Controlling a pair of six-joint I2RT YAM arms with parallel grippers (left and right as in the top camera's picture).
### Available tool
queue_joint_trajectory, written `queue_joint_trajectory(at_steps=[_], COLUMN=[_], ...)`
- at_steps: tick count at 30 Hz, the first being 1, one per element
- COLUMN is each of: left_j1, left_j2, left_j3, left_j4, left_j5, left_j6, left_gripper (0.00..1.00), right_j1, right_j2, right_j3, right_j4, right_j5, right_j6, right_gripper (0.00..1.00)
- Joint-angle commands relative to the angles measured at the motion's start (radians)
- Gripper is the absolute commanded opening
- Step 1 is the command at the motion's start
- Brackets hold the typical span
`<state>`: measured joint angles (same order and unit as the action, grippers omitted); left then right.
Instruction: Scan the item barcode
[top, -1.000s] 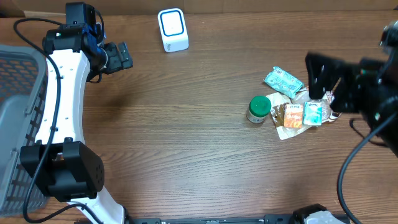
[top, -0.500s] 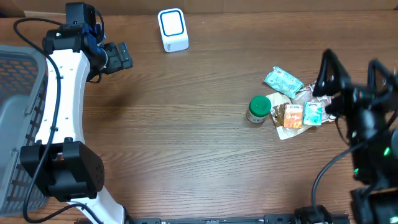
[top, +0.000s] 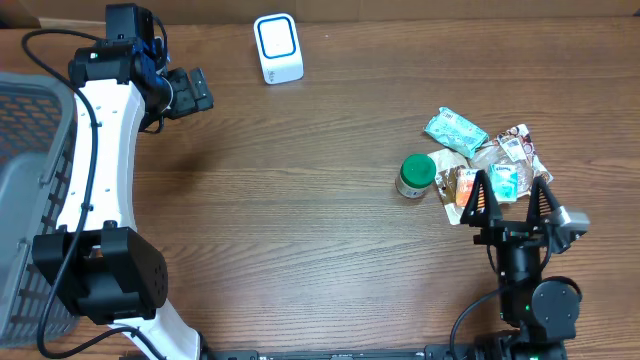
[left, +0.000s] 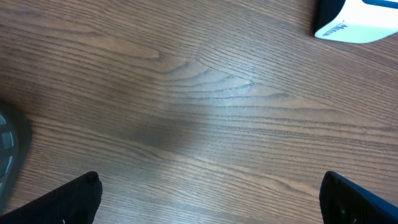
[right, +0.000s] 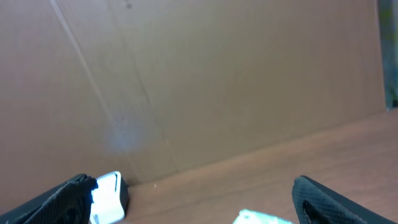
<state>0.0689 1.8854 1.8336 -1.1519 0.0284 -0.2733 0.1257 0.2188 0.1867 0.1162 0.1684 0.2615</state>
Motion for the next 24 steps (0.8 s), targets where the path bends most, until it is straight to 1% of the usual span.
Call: queue_joint_trajectory(at_steps=[1,9,15,24], left_j1=[-0.004,-0.004,-0.004,-0.004], left_j2=[-0.003,-0.003,-0.003,-0.003], left_j3=[0.021,0.021,0.021,0.021], left_j4=[0.001,0.001,0.001,0.001], left_j5=[-0.003,-0.003,-0.003,-0.003], left_j6=[0.019,0.019,0.019,0.019], left_gripper=[1.0,1.0,1.0,0.99], right_j1=[-0.003,-0.002,-0.002,-0.002], right_j2=[-0.064,-0.155,-0.198,-0.201], right_j3=[-0.061,-0.181,-0.179,-0.179], right_j4=[0.01,-0.006,-0.195,-0.194], right_j5=[-0.013,-0.062,-0.086,-0.106], right_j6=[0.002,0.002,0.001,0.001], right_gripper=[1.0,1.0,1.0,1.0])
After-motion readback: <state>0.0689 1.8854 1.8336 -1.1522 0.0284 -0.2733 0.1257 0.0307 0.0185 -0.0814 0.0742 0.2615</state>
